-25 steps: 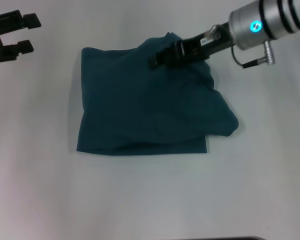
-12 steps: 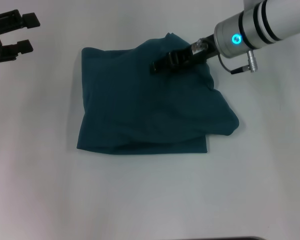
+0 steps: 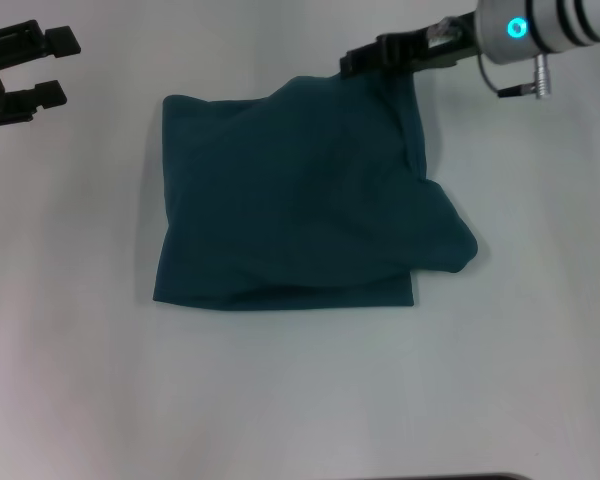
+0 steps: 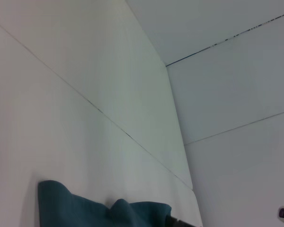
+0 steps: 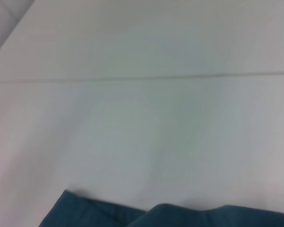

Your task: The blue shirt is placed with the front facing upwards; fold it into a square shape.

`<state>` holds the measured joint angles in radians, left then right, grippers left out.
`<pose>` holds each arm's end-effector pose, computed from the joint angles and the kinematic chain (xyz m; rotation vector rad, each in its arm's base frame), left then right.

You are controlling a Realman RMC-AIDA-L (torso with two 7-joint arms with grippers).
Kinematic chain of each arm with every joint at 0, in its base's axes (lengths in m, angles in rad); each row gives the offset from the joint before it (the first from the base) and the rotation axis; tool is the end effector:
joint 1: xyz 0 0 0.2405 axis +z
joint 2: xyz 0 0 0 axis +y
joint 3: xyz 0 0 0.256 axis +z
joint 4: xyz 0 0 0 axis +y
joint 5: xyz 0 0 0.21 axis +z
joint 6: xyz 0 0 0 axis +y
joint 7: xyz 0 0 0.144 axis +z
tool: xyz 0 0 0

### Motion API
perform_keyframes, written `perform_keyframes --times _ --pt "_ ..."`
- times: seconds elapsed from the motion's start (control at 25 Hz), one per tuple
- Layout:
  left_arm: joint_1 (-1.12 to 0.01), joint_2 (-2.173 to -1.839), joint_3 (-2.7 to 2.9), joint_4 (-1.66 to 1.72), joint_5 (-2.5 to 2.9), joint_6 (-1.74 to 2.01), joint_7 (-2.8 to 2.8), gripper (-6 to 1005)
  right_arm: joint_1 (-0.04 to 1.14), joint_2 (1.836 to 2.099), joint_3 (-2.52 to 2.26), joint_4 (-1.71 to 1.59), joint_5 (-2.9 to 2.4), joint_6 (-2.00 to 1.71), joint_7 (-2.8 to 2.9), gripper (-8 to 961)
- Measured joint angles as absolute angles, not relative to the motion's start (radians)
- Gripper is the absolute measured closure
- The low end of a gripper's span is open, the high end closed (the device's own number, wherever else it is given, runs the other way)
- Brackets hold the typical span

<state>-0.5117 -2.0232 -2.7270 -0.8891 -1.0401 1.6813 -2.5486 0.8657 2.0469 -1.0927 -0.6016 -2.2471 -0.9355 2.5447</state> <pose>-0.2824 0.3367 0.0923 -2.0285 -1.9568 -0.9532 0.1980 0.4439 -0.0347 -2.2537 1.4362 0.2258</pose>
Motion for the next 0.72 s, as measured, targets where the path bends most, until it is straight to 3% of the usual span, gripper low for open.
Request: perform_keyframes --times 0.44,0.72 --pt "-0.514 -2.023 -2.727 -0.889 -1.040 1.681 -2.547 153 0.790 2.032 -0.998 -0.710 -2.244 -1.035 2.545 274" --pt "-0.512 -2.023 -2.727 -0.889 -1.040 1.688 -2.547 154 0.785 2.003 -0.967 -0.718 -2.243 -1.231 2.545 286"
